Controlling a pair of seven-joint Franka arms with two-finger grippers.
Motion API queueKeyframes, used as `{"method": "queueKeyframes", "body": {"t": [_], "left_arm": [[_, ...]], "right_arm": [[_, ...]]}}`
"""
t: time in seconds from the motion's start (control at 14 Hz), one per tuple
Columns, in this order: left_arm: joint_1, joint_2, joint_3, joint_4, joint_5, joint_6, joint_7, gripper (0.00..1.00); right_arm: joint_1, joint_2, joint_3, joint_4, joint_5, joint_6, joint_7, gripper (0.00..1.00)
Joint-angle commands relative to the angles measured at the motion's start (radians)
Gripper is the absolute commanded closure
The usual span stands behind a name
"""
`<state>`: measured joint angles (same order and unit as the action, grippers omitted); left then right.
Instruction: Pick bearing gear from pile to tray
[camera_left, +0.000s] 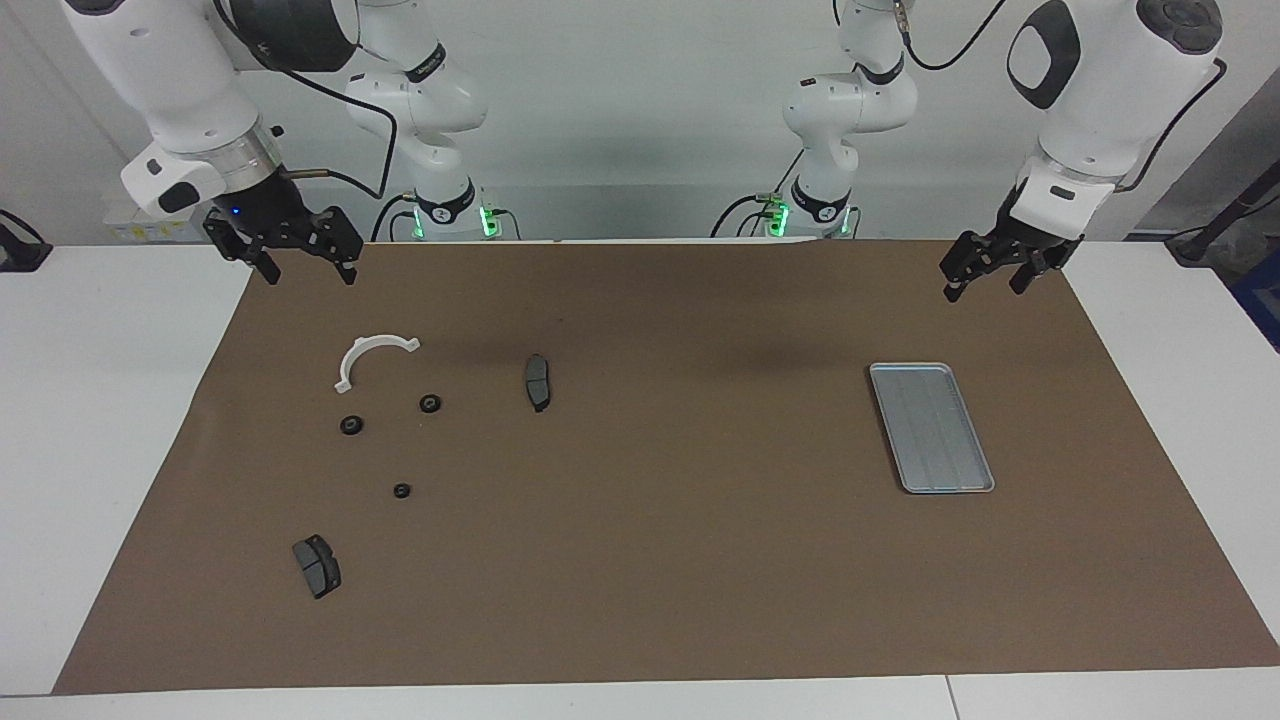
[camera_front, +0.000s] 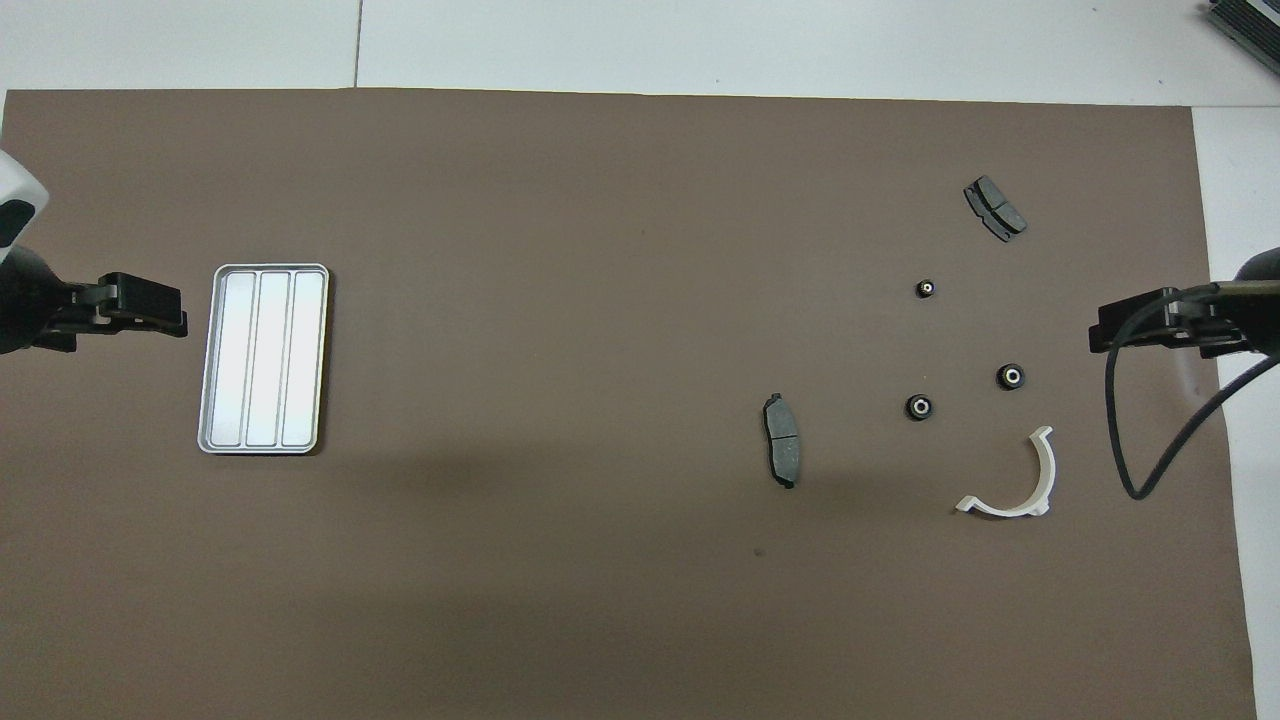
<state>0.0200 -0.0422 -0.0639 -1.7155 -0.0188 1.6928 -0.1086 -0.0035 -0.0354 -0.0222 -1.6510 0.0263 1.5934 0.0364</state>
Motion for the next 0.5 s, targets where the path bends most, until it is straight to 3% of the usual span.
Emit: {"method": "queueKeyframes", "body": {"t": [0.0, 0.43], "left_arm": [[-0.003, -0.027, 0.0, -0.035, -0.013, 0.024, 0.02, 0.0], [-0.011, -0.027, 0.001, -0.035, -0.013, 0.008, 0.015, 0.0]], "right_arm": [[-0.003, -0.032, 0.001, -0.043, -0.014, 0.031, -0.018, 0.0], [-0.007, -0.041, -0.001, -0.058, -0.006, 0.033, -0.03, 0.0]]}}
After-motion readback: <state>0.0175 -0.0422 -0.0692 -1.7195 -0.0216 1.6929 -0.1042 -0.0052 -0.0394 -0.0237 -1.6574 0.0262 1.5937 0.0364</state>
